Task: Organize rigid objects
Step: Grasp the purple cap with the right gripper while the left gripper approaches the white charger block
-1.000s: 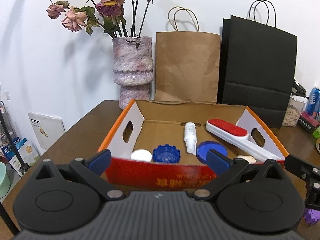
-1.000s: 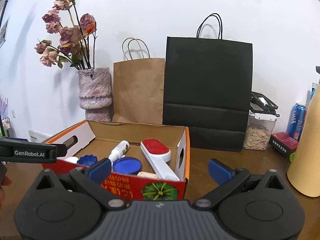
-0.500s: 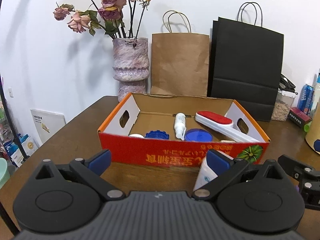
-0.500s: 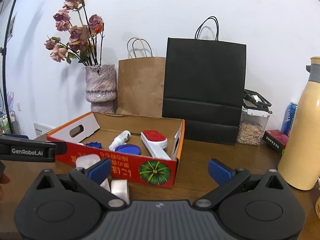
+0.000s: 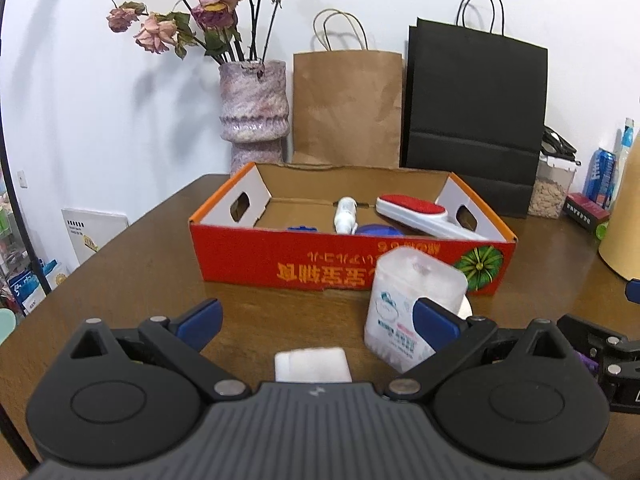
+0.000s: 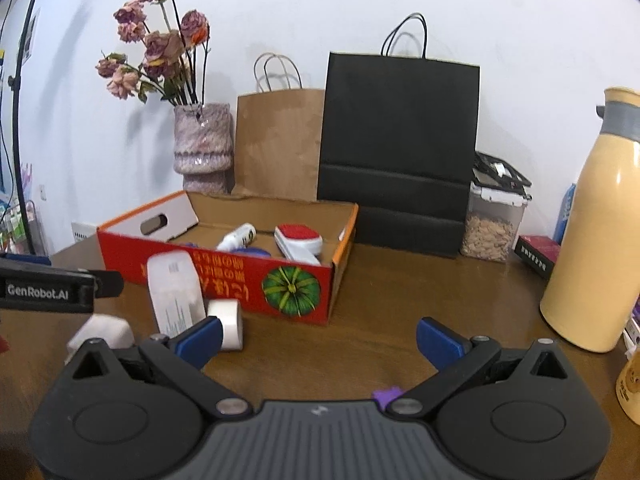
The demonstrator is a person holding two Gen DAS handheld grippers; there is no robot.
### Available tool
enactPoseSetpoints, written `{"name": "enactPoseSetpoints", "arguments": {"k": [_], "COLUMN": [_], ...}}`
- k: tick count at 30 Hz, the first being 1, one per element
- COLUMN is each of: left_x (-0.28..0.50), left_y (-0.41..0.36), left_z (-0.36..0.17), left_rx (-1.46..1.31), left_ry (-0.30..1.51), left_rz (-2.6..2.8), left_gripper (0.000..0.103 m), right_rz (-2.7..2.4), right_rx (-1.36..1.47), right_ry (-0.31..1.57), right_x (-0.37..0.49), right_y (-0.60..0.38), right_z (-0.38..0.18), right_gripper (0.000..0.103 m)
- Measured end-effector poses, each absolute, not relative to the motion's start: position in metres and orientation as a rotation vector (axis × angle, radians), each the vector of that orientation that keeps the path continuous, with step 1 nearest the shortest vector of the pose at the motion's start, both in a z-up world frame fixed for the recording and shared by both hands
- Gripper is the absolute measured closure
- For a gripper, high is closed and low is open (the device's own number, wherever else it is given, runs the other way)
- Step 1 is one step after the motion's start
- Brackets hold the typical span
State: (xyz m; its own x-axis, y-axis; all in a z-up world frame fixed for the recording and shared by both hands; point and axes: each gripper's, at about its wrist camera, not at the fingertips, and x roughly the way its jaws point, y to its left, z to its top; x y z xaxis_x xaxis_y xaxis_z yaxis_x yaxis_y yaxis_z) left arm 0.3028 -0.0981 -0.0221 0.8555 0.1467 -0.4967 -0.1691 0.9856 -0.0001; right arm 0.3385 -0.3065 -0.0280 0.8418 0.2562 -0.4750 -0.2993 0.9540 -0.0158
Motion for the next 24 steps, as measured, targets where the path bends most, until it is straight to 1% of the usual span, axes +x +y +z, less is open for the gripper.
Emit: {"name": "enactPoseSetpoints", "arguments": {"k": [19, 22, 24], "left_x": [0.307, 0.308, 0.309], "left_y": [-0.096, -0.096, -0.096], "left_z": [-0.041, -0.044, -0.045], "left_rx": [-0.032, -0.029, -0.028], "left_ry": [0.589, 0.6, 0.607], "left_rz": [0.16, 0.158, 0.157], "left_gripper": [0.0, 0.0, 0.0], "right_rz": [0.214, 0.214, 0.215], "right_rx": [-0.049, -0.045, -0.045], "right_ry": [0.715, 0.729, 0.739], "right_x": [0.361, 0.363, 0.365], "right_y": [-0.346, -0.346, -0.346], "right_z": [-0.077, -0.08, -0.082], "right_gripper": [0.0, 0.005, 0.016]}}
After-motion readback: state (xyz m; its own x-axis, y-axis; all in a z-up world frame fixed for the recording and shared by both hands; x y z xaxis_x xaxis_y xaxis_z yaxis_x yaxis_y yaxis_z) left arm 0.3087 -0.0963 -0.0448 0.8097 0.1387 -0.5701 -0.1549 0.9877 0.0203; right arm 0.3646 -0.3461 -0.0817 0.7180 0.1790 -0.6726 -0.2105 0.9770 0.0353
